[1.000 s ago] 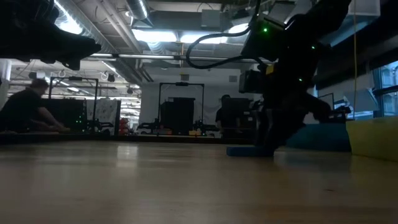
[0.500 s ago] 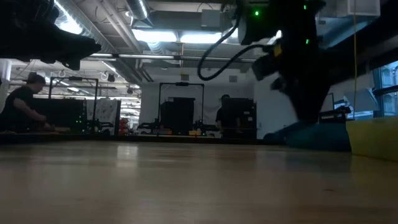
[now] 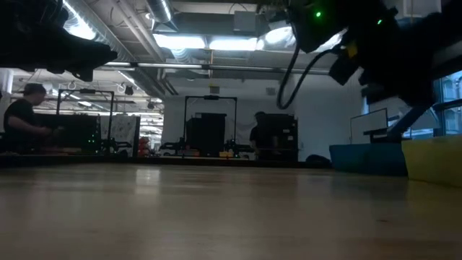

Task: Sort blocks by size
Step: Put the blue rectangular block into the yellow bin, then return to Home Position

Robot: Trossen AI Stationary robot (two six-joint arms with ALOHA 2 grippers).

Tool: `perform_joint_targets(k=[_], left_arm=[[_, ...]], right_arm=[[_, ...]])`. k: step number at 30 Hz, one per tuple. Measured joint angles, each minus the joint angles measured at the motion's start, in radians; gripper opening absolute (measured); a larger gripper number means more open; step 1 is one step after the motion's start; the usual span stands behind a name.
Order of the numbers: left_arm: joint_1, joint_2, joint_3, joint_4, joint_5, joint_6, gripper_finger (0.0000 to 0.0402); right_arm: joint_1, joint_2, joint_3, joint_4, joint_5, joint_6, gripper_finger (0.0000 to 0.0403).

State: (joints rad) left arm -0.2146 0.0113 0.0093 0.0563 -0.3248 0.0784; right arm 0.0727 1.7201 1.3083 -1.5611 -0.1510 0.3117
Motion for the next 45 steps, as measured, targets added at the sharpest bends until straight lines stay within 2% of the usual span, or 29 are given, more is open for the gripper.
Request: perform_joint_targets(k=[2, 9, 17, 20, 23, 27, 38, 45], left_arm=[[0.0, 0.0, 0.0, 0.0, 0.0, 0.0, 0.01], [0.0, 0.0, 0.0, 0.0, 0.0, 0.0, 0.01], [0.0, 0.0, 0.0, 0.0, 0.0, 0.0, 0.01], [0.0, 0.0, 0.0, 0.0, 0.0, 0.0, 0.01], [0.0, 0.0, 0.0, 0.0, 0.0, 0.0, 0.01], [0.0, 0.0, 0.0, 0.0, 0.0, 0.0, 0.01], [0.0, 0.0, 0.0, 0.0, 0.0, 0.0, 0.01], [0.0, 0.0, 0.0, 0.0, 0.0, 0.0, 0.01]], right_arm=[[0.002, -0.01, -0.004, -0.015, -0.043, 0.003, 0.0115], [0.081, -0.088, -0.062, -0.011, -0.049, 0.019, 0.0111], [0.213, -0.255, -0.188, -0.011, 0.026, 0.083, 0.0117], [0.245, -0.307, -0.232, -0.011, 0.029, 0.163, 0.0118], [0.272, -0.331, -0.26, -0.01, 0.036, 0.258, 0.0119], [0.304, -0.331, -0.265, -0.007, 0.106, 0.313, 0.0122], [0.313, -0.331, -0.265, -0.008, 0.209, 0.307, 0.0211], [0.313, -0.331, -0.265, -0.009, 0.211, 0.21, 0.0231]])
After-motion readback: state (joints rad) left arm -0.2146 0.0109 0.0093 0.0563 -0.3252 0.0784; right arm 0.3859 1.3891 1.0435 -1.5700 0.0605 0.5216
